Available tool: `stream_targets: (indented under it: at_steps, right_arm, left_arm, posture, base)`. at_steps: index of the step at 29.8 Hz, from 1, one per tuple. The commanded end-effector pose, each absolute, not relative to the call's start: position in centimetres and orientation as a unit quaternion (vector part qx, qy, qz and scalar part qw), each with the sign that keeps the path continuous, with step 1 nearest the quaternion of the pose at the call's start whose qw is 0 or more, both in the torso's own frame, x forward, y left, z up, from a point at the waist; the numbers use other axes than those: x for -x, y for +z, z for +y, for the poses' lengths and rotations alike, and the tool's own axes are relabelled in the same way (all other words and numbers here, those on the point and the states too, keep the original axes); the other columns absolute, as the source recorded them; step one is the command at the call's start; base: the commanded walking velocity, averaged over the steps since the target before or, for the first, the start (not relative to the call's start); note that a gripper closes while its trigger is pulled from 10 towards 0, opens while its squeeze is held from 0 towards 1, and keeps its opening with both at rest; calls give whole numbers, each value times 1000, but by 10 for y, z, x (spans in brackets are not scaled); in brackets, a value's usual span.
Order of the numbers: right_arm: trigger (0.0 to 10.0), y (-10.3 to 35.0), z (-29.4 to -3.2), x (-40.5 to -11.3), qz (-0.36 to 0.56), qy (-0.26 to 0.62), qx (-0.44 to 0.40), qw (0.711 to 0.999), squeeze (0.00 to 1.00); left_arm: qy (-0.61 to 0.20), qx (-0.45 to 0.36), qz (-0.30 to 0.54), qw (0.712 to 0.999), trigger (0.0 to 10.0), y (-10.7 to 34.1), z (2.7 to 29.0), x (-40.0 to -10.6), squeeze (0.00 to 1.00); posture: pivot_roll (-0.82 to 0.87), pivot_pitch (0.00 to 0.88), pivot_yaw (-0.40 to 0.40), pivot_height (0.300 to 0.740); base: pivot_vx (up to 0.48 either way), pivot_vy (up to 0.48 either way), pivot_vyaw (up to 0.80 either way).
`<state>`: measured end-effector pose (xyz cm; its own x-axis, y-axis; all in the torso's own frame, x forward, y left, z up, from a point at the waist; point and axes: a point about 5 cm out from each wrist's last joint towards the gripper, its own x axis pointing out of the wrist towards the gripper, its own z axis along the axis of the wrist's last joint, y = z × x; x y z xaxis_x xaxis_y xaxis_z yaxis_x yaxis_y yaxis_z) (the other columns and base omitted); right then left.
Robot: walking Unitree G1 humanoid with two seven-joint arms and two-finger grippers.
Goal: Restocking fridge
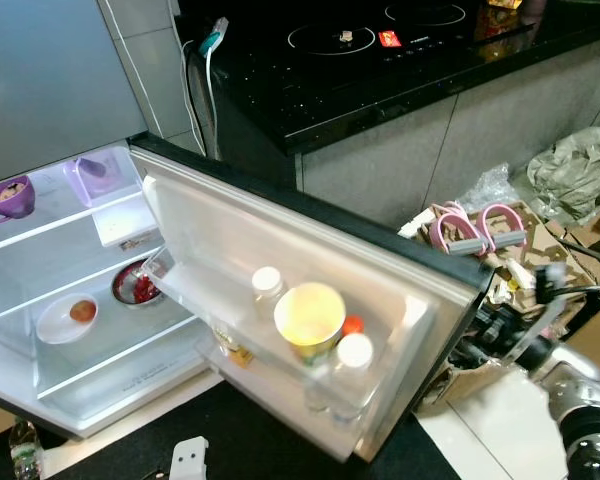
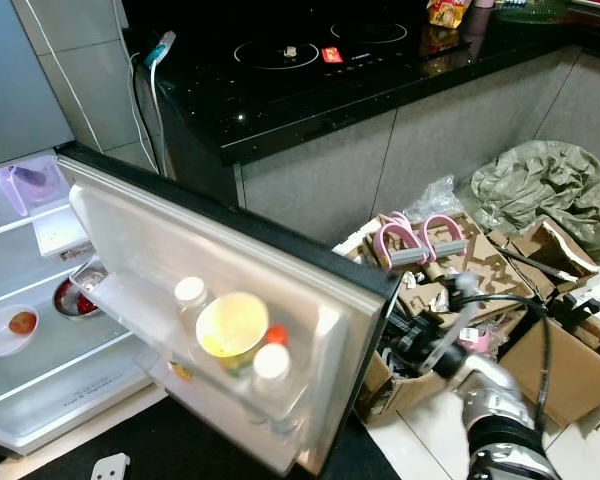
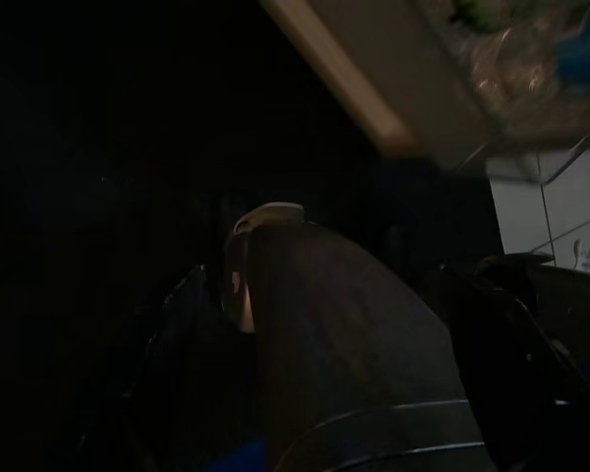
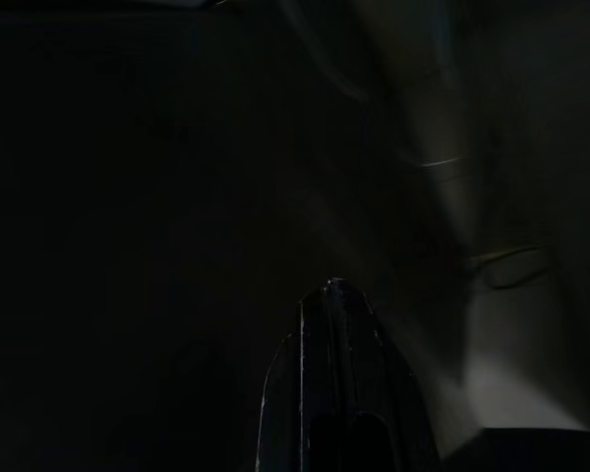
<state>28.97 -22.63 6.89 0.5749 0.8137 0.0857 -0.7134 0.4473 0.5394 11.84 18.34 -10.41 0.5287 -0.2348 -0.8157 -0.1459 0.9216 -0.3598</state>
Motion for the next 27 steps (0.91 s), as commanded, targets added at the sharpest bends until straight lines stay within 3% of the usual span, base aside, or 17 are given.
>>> stream_targets:
  at_steps: [1,3,5,6,8,9,10,12,17,24,27]
  right_arm:
    - [10000,68,-226,-287,100,462,-269,839,0]
    - [10000,61,-228,-285,119,442,-253,852,0]
    - [10000,39,-239,-283,179,327,-201,906,0]
    - [10000,39,-239,-283,179,327,-201,906,0]
    - [10000,17,-253,-276,246,190,-169,935,0]
    - [10000,17,-253,-276,246,190,-169,935,0]
    - [10000,2,-258,-264,282,135,-159,936,0]
    - [10000,-9,-260,-253,310,102,-159,932,0]
    - [10000,-60,-252,-190,434,44,-141,889,0]
    - [10000,-73,-253,-166,472,15,-130,872,0]
    - [10000,-85,-259,-137,511,-33,-111,852,0]
  left_arm:
    - [-27,203,516,832,10000,-110,179,-100,0]
    - [-27,204,516,832,10000,-110,179,-100,0]
    - [-28,204,516,831,10000,-110,178,-100,0]
    - [-28,204,516,831,10000,-110,178,-100,0]
    - [-29,204,517,831,10000,-110,178,-100,0]
    - [-29,204,517,831,10000,-110,178,-100,0]
    - [-28,203,517,831,10000,-110,178,-100,0]
    - [-27,202,518,830,10000,-111,178,-99,0]
    - [-20,193,527,827,10000,-111,179,-97,0]
    - [-20,191,527,828,10000,-111,180,-98,0]
    - [-17,189,530,827,10000,-112,180,-98,0]
  posture:
    - [-28,51,29,740]
    - [-28,51,29,740]
    - [-32,52,27,740]
    - [-32,52,27,740]
    - [-32,52,27,740]
    - [-32,52,27,740]
    - [-32,52,27,740]
    - [-32,52,27,740]
    - [-26,46,23,740]
    - [-26,45,22,740]
    - [-29,46,22,740]
  base:
    - [0,0,0]
    - [0,0,0]
    - [0,0,0]
    - [0,0,0]
    - [0,0,0]
    - [0,0,0]
    - [0,0,0]
    - [0,0,0]
    - [0,0,150]
    - [0,0,754]
    - [0,0,504]
